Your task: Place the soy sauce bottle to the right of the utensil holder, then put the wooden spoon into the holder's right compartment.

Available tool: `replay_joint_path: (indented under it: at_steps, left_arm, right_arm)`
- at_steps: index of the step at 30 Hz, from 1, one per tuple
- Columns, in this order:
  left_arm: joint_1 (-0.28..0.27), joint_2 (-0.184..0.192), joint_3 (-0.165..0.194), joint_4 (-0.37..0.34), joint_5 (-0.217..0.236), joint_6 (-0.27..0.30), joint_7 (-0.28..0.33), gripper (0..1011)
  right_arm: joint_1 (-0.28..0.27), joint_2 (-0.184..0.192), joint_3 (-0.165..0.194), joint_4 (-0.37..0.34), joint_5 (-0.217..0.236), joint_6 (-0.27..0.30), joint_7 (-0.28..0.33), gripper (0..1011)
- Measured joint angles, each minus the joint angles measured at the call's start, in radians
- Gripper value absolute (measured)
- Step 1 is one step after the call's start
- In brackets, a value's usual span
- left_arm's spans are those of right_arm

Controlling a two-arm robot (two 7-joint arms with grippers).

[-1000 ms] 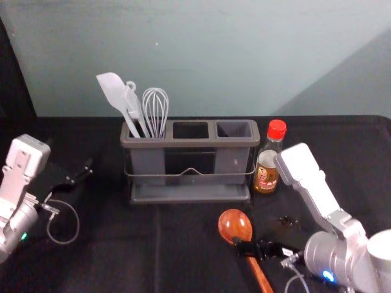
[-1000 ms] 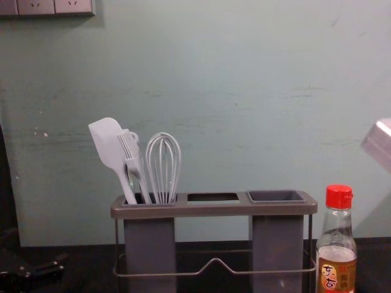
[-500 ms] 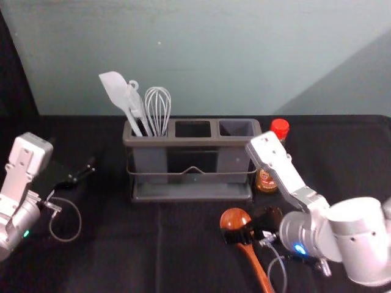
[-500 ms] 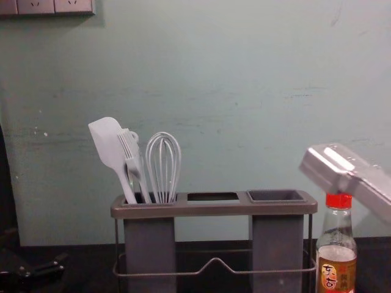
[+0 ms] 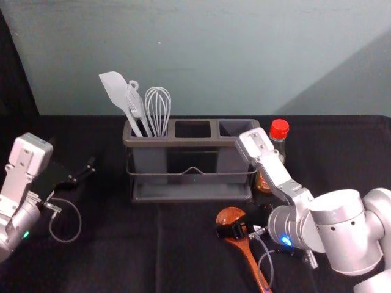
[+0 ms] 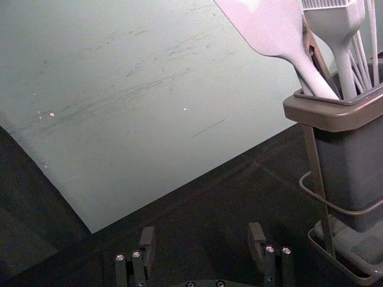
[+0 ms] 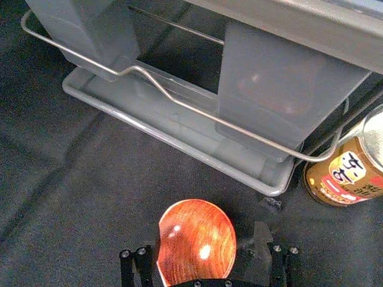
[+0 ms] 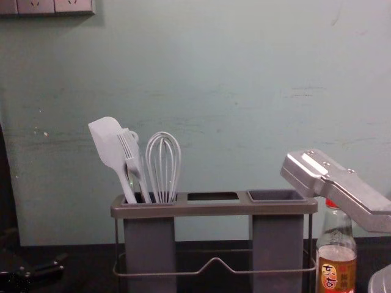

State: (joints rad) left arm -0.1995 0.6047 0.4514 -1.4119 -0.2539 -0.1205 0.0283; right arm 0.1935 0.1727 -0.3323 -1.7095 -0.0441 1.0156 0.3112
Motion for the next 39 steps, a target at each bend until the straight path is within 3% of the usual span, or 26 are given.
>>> replay_joint_path:
  at_steps: [12, 21, 39]
  left_arm:
    - [0.000, 0.000, 0.000, 0.000, 0.000, 0.000, 0.000, 1011]
    - [0.000, 0.000, 0.000, 0.000, 0.000, 0.000, 0.000, 1011]
    - [0.000, 0.000, 0.000, 0.000, 0.000, 0.000, 0.000, 1011]
  right_arm:
    - [-0.001, -0.014, -0.001, -0.004, -0.036, 0.007, 0.026, 1003]
    - [0.016, -0.025, -0.024, 0.029, -0.076, 0.021, 0.033, 1003]
    - [0.001, -0.049, 0.009, 0.026, -0.116, 0.003, 0.060, 1002]
